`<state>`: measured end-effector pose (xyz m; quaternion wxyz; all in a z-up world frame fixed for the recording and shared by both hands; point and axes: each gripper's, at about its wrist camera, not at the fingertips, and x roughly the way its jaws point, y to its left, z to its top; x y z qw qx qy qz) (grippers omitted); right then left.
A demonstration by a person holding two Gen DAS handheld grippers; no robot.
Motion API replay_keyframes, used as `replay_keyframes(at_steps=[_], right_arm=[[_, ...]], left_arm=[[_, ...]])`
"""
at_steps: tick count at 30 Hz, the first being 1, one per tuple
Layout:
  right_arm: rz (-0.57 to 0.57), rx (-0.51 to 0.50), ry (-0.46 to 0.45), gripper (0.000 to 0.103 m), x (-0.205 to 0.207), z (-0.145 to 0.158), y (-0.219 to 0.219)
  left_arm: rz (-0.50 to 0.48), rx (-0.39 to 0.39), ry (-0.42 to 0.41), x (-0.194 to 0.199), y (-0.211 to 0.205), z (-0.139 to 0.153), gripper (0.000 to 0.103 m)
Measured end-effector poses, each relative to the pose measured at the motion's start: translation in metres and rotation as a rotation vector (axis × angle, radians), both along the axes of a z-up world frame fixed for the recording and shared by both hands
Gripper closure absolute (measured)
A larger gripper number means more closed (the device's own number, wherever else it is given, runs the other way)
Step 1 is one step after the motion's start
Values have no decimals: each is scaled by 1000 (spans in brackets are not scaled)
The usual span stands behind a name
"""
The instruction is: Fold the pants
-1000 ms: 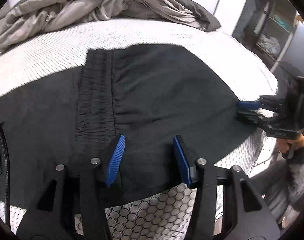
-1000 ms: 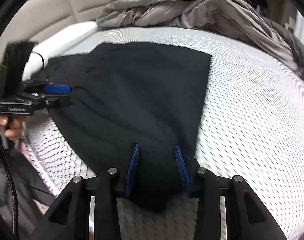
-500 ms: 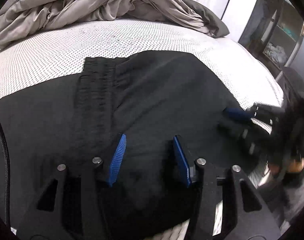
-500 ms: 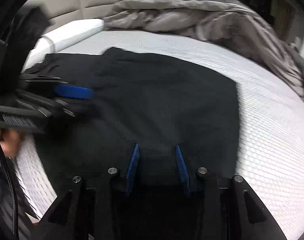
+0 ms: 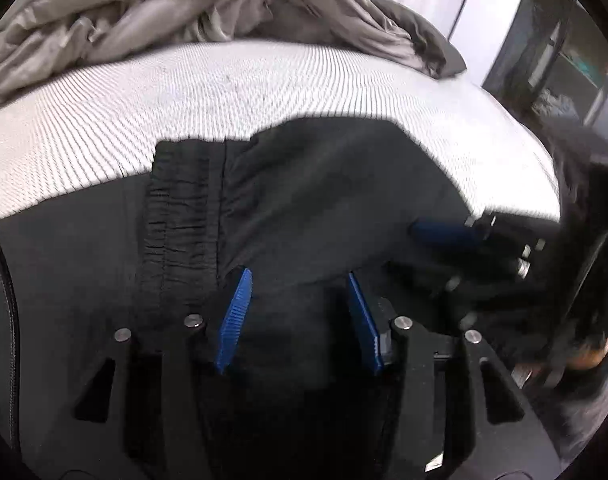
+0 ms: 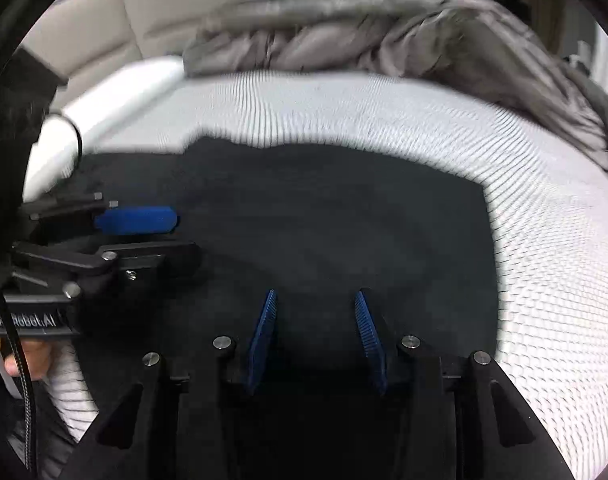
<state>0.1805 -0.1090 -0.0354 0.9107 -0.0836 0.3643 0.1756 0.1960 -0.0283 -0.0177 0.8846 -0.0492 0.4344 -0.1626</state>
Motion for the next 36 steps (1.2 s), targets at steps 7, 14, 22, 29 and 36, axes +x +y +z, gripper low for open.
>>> replay_keyframes(at_steps=[7, 14, 22, 29, 36], right_arm=[[-234, -58, -14, 57, -3, 1, -70], [-172, 33, -94, 57, -5, 35, -38], [-68, -34, 17, 57, 33, 4, 3], [-206, -103, -53, 56, 19, 17, -36], [-125, 14, -19, 56, 41, 26, -4]], left_arm=[[25, -22, -5, -19, 22, 11, 58], [97, -37, -89, -1, 8, 40, 57], [81, 91, -8, 38, -21, 3, 57], [62, 63, -57, 29, -20, 20, 57], [81, -10, 15, 58, -12, 8, 57]])
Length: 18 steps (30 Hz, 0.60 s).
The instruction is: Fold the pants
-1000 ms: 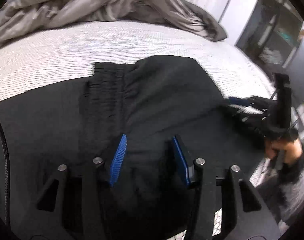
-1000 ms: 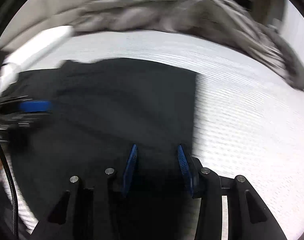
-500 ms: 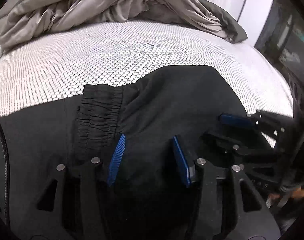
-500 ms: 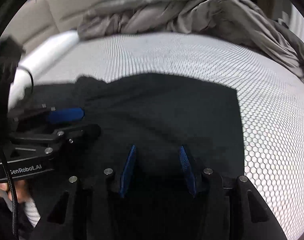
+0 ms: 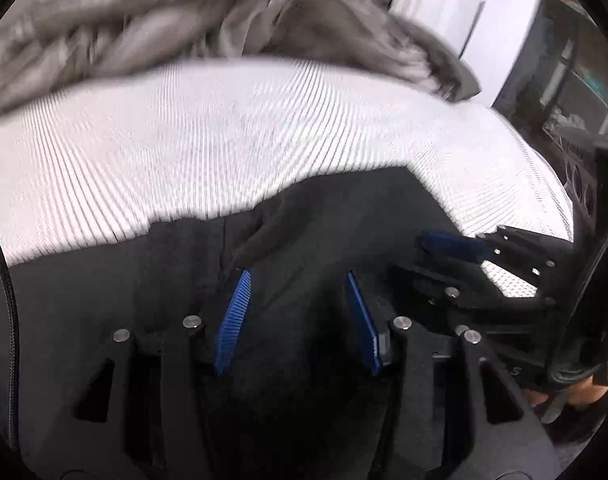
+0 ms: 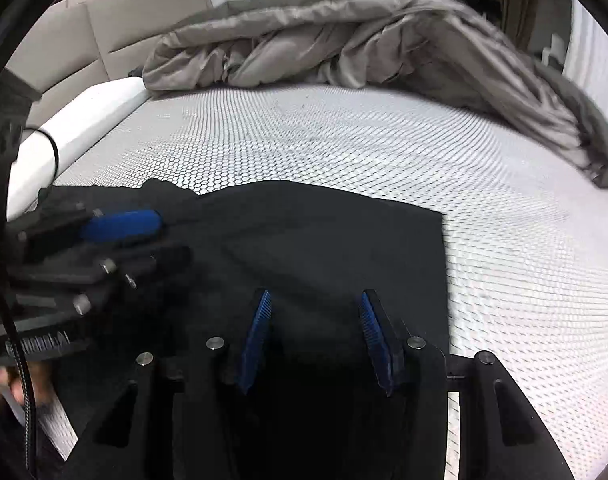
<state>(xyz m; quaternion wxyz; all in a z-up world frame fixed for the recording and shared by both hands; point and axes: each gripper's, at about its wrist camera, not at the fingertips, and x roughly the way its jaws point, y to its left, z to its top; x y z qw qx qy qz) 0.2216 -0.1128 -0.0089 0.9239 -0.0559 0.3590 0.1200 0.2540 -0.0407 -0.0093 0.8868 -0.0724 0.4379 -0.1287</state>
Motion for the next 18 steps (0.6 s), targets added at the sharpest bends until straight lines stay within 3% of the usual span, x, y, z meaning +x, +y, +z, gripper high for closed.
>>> replay_keyframes(at_steps=[3, 5, 9, 11, 14, 18], right_arm=[[37, -15, 81, 56, 26, -20, 7], [45, -74, 55, 56, 25, -23, 3], [-94, -152, 29, 56, 21, -20, -29], [-106, -126, 0, 56, 17, -12, -36], [-37, -62, -45, 56, 12, 2, -23], [31, 12, 18, 54, 34, -6, -3]], left_arm=[[-19, -19, 26, 5, 6, -14, 57], [-37, -35, 19, 1, 10, -12, 59], [-13, -17, 19, -1, 10, -6, 61], [4, 18, -12, -5, 5, 7, 61], [16, 2, -81, -4, 2, 23, 60], [69, -10, 13, 19, 8, -3, 60]])
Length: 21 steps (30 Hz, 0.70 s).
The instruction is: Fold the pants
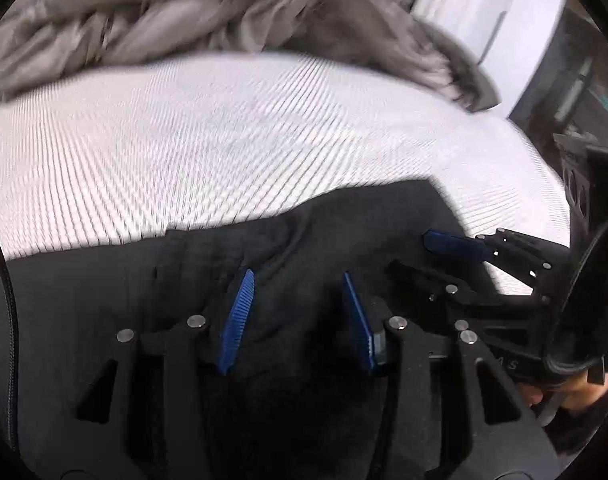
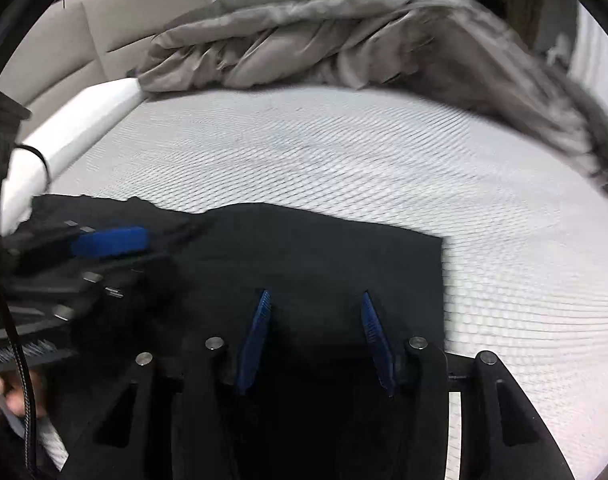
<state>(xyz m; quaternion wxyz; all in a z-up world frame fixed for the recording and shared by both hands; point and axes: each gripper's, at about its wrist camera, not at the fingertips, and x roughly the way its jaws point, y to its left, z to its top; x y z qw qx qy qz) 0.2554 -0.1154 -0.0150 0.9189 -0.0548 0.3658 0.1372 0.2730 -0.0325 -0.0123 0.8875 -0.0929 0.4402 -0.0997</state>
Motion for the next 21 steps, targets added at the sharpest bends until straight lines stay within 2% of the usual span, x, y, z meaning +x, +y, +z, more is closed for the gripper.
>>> replay_keyframes(at_steps=[2, 4, 7, 8, 9, 10, 11, 16, 19, 21], right_arm=[[-9, -25, 58, 54, 15, -18, 4], [-5, -81, 36, 54, 16, -19, 3], [-159, -282, -25, 47, 10, -15, -15], [-234, -291, -31, 40, 10, -14, -35], [-250, -248, -21, 40, 9, -13, -47], [-241, -144, 2, 40, 3, -10, -66], [-235, -88, 14, 40, -3, -8, -77], [-148, 171, 52, 40, -40, 2, -119], [-110, 316, 103, 40, -46, -6, -139], [-67, 399, 174, 41, -41, -17, -142]], left_arm=[[-14, -17, 8, 4, 2, -7, 60], [-39, -12, -6, 1, 3, -4, 60], [-56, -9, -9, -7, 5, -2, 60], [-54, -15, -8, -8, 8, -1, 60], [-45, -21, -9, -11, 12, 2, 60], [-29, -20, -12, -16, 15, 6, 60], [5, -3, -20, -23, 20, 12, 60], [65, 20, -136, -70, 45, 41, 59], [135, 27, -134, -89, 70, 40, 59], [181, 3, -119, -96, 88, 36, 59]])
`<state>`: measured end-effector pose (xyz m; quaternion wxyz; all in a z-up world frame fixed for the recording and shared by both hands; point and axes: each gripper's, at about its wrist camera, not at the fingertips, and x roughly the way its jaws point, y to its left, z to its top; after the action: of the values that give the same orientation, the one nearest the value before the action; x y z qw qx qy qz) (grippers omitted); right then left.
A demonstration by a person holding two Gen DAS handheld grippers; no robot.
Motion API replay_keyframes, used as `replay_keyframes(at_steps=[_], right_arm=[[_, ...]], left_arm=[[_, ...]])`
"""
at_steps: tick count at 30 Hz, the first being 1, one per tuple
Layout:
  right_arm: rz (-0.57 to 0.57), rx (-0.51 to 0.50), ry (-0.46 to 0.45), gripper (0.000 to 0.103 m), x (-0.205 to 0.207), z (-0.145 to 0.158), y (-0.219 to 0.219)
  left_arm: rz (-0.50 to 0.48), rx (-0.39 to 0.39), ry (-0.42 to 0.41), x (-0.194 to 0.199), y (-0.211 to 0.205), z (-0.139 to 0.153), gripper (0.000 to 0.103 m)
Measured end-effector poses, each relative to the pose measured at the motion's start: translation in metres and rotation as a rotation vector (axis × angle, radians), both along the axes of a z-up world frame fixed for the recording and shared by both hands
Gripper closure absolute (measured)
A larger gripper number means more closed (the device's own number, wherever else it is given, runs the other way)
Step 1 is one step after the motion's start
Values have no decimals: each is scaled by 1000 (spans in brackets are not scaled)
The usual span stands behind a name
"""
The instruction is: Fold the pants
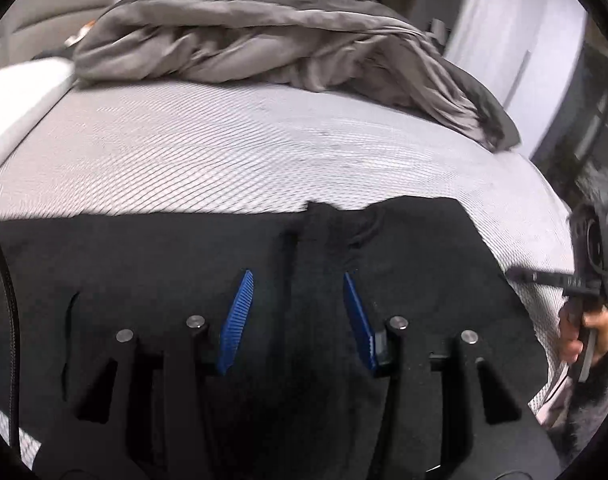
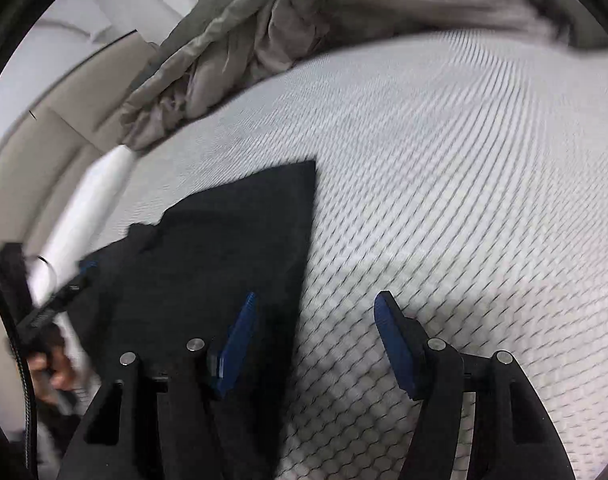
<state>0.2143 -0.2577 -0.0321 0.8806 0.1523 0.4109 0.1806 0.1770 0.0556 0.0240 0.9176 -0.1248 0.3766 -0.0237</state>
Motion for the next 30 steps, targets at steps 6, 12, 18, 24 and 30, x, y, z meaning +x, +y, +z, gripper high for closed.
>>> replay_keyframes(at_steps=[6, 12, 18, 24, 30], right_arm=[[160, 174, 39, 49, 8, -16, 26], [131, 49, -1, 95, 0, -7, 53], [23, 13, -51, 89, -7, 13, 24], [80, 97, 93, 63, 2, -11, 6], [112, 138, 110, 60, -7, -18, -2]], left_arm=[[104, -93, 2, -4, 43, -10, 59], [126, -90, -2, -9, 53, -12, 59], [122, -146, 33, -16, 62, -21, 59], [-54, -243, 71, -7, 24, -30, 59], [-236, -109, 165, -6, -30, -46, 82]])
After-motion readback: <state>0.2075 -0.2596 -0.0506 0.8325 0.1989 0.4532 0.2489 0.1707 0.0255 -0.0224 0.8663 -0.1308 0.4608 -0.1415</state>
